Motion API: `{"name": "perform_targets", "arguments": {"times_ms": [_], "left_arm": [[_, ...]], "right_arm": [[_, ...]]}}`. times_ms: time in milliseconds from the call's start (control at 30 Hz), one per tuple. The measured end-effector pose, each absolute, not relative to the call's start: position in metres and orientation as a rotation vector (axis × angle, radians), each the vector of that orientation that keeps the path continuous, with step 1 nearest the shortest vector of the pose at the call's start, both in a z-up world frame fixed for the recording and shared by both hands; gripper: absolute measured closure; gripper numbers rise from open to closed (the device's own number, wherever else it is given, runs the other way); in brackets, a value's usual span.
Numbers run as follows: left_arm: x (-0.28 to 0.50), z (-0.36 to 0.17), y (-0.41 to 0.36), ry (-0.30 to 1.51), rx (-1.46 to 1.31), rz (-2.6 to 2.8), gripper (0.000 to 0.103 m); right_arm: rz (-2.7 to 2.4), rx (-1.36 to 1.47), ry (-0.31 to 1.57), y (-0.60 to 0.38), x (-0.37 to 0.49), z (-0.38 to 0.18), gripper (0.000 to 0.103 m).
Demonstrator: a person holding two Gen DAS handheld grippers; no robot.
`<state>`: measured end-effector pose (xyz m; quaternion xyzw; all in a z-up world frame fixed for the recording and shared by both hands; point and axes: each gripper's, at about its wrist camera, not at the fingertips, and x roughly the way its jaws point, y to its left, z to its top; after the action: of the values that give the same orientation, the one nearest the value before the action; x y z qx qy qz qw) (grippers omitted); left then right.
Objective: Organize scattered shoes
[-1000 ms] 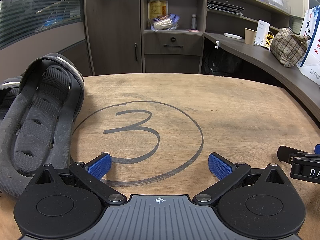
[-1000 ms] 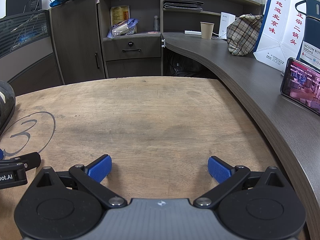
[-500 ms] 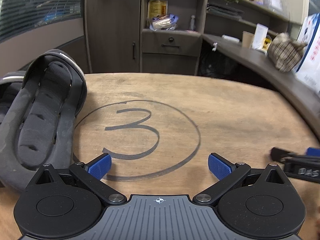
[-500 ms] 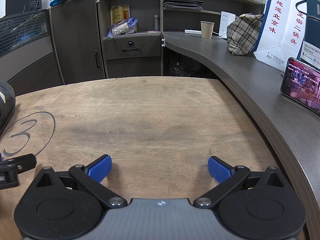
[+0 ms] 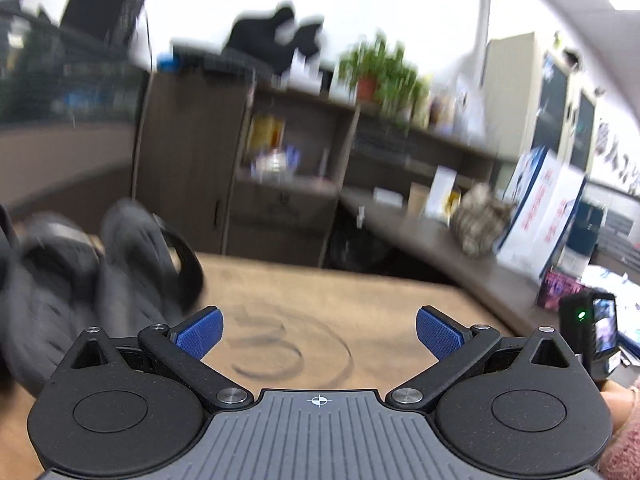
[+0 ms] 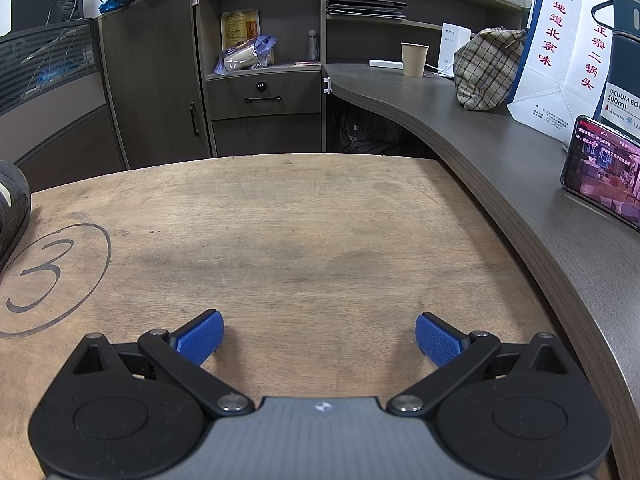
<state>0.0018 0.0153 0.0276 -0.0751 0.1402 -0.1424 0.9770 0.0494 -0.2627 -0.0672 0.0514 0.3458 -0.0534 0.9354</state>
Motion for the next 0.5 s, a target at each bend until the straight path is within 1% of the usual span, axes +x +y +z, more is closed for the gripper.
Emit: {"name": "perform_targets", "arguments": {"times_ms": [67,167,267,367,433,500], "left_arm": [[-0.012,0.032,0.037,0.212,-0.12,-0.201,0.0],[-0.019,0.037,0.055,0.177,-0.052,-0.078,0.0],[-0.017,0.038,0.066,0.168,0.092,0.051,0.0],[-0.002,0.037,0.068,0.207,0.296,0.191,0.0],[0.025,0.025,0.062,0.26,0.623,0.323,0.0],[0.04,0.016,0.058,0.305,0.769,0.318,0.0]], "right_arm": [[-0.088,0.129,0.673,-0.255,0.045,-0.06,0.0],[-0.002,0.126,0.574,-0.232,0.036,-0.04,0.0],[0.165,0.126,0.482,-0.208,0.032,-0.018,0.0],[0.314,0.135,0.449,-0.183,0.042,-0.001,0.0],[0.388,0.146,0.428,-0.17,0.052,0.003,0.0],[0.462,0.157,0.461,-0.149,0.077,0.003,0.0]]}}
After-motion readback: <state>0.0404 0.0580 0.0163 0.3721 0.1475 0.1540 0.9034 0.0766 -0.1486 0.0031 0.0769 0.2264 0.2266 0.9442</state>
